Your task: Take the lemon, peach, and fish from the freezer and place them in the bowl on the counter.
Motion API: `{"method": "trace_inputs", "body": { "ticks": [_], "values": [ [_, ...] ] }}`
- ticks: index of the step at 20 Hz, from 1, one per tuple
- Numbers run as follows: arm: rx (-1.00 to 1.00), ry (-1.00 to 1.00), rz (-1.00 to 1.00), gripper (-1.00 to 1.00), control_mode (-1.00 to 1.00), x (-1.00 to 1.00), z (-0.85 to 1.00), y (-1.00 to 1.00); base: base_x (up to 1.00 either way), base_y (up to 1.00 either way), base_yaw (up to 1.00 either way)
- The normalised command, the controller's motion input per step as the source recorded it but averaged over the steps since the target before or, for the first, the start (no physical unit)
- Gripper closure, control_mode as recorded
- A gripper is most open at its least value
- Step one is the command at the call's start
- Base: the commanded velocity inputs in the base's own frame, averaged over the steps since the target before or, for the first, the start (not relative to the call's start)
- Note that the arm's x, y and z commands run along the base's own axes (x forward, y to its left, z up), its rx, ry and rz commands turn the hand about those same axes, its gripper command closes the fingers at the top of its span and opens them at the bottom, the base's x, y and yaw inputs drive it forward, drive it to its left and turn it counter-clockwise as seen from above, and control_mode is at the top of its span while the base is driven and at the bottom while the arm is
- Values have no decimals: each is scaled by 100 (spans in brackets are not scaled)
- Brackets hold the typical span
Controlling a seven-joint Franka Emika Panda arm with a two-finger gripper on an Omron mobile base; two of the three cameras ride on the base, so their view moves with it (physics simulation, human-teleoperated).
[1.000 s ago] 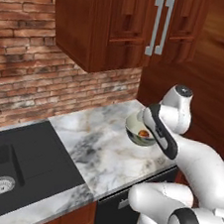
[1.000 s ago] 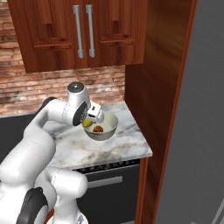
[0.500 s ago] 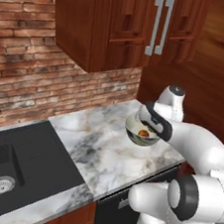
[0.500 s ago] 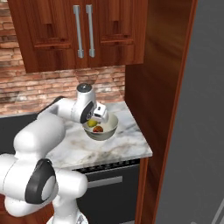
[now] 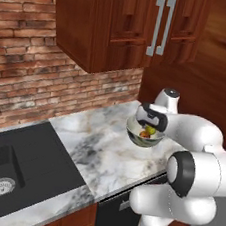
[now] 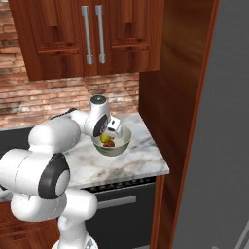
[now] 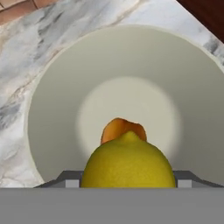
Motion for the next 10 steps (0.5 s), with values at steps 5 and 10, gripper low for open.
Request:
{"method": "trace_inputs", "body": {
  "ticks": [5,10],
  "values": [
    [0,3,0,100,-100,27,-25,-1,0,0,0],
    [0,3,0,100,-100,21,-27,0,0,0,0]
  ]
}}
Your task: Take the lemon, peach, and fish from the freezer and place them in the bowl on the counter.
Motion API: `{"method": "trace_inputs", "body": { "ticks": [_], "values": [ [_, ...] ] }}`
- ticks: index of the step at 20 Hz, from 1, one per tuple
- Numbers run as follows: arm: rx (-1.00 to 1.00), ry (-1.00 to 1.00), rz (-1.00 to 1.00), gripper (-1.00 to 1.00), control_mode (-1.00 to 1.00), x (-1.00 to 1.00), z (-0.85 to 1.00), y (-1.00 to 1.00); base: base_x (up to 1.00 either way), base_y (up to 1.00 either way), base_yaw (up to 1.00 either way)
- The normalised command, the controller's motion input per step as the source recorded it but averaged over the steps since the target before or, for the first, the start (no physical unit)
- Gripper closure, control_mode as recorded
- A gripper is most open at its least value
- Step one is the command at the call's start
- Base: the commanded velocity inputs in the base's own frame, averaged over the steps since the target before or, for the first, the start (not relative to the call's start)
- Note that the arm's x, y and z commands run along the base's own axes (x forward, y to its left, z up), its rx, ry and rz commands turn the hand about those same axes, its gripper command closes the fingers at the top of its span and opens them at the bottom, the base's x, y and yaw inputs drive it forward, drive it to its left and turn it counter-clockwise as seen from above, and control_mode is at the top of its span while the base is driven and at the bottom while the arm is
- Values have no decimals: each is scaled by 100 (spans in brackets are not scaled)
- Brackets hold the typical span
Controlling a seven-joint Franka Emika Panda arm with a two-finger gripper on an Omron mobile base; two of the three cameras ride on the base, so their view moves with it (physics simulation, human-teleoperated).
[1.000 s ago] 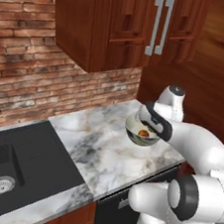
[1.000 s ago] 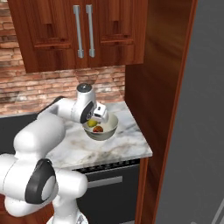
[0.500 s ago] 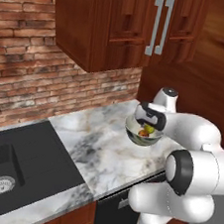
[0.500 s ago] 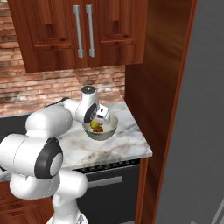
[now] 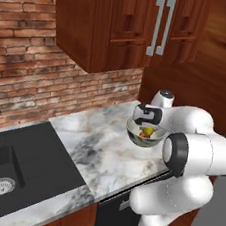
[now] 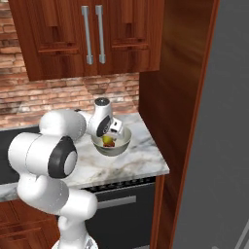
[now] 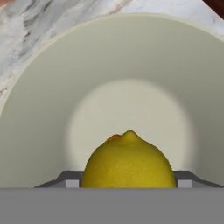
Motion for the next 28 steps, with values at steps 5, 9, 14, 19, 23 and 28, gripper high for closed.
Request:
{"method": "trace_inputs", "body": {
  "ticks": [5,9,14,19,23,28],
  "values": [
    [0,1,0,-100,-100,2,-26,0,0,0,0],
    [0,0,0,-100,-100,3,-10,0,0,0,0],
    [0,0,0,-100,-100,0,0,0,0,0,0],
    [0,0,0,-100,-100,-2,0,0,0,0,0],
    [0,-1,0,-100,-100,-10,11,0,0,0,0],
    [0,0,0,-100,-100,-16,29,0,0,0,0]
  ]
}}
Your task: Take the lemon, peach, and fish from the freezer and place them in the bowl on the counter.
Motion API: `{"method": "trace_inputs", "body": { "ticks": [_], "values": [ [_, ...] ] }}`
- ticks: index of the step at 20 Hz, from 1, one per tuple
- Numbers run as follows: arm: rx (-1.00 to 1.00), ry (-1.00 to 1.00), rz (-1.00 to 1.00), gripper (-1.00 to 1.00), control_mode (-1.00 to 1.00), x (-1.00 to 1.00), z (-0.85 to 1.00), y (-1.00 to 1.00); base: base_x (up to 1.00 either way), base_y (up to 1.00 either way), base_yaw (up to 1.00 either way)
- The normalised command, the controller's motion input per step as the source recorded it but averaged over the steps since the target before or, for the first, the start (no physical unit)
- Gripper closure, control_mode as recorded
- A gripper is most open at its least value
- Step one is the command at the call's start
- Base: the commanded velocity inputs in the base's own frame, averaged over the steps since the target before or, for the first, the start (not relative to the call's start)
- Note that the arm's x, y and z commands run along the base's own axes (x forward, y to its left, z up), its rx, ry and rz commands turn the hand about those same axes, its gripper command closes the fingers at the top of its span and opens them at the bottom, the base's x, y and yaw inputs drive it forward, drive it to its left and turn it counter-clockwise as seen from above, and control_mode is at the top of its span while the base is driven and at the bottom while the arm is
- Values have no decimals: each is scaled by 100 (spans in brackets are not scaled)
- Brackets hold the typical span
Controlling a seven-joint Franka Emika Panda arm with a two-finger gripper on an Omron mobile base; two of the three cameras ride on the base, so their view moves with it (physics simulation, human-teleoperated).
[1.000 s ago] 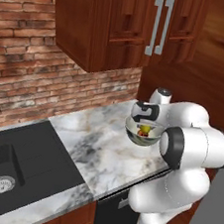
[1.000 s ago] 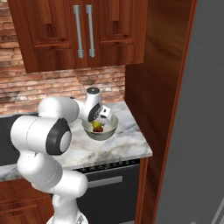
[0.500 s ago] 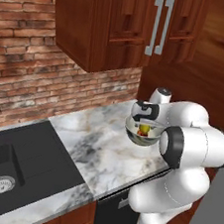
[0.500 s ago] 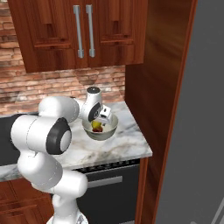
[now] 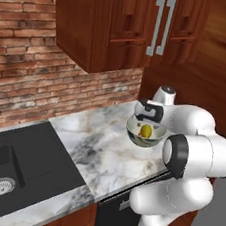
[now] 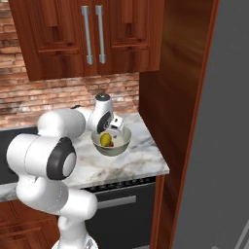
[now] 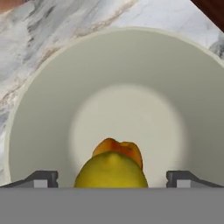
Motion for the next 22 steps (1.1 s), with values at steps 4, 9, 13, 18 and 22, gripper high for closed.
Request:
{"method": "trace_inputs", "body": {
  "ticks": [4,9,13,18,22],
  "values": [
    [0,-1,0,-100,-100,-25,31,0,0,0,0],
    [0,0,0,-100,-100,-39,32,-1,0,0,0],
    [0,2,-2,-100,-100,-51,33,0,0,0,0],
    [0,0,0,-100,-100,-67,42,0,0,0,0],
    [0,0,0,-100,-100,-74,46,0,0,0,0]
  ]
}}
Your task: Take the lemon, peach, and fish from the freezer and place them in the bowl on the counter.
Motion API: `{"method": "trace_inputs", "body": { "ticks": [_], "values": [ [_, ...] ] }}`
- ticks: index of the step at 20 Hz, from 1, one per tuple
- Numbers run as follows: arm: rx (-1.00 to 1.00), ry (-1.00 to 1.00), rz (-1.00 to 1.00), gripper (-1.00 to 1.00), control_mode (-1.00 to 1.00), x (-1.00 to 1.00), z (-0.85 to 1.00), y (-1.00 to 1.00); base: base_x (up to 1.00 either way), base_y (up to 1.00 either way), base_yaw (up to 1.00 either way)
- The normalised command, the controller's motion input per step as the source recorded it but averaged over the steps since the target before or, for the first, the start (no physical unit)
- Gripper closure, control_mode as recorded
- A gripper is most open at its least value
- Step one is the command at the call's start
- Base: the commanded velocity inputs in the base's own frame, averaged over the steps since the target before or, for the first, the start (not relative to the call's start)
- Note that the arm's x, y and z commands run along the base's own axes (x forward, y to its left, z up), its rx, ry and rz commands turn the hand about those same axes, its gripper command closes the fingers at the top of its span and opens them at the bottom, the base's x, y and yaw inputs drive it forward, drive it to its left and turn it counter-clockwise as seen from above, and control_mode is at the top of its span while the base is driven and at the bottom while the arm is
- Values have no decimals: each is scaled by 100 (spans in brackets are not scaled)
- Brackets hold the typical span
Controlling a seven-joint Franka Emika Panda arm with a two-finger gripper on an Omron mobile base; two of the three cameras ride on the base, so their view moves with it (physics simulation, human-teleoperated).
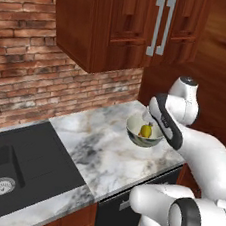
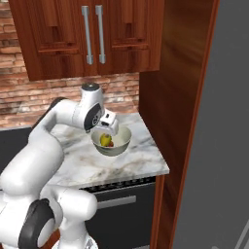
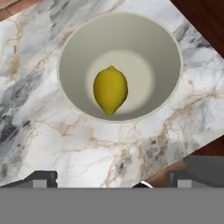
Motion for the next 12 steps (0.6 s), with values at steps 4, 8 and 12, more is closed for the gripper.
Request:
{"method": "trace_inputs", "body": {
  "ticks": [4,8,12],
  "values": [
    [0,0,0,-100,-100,-69,51,0,0,0,0],
    [-2,0,0,-100,-100,-73,48,11,0,0,0],
    [-1,-3,0,-100,-100,-64,44,2,0,0,0]
  ]
}}
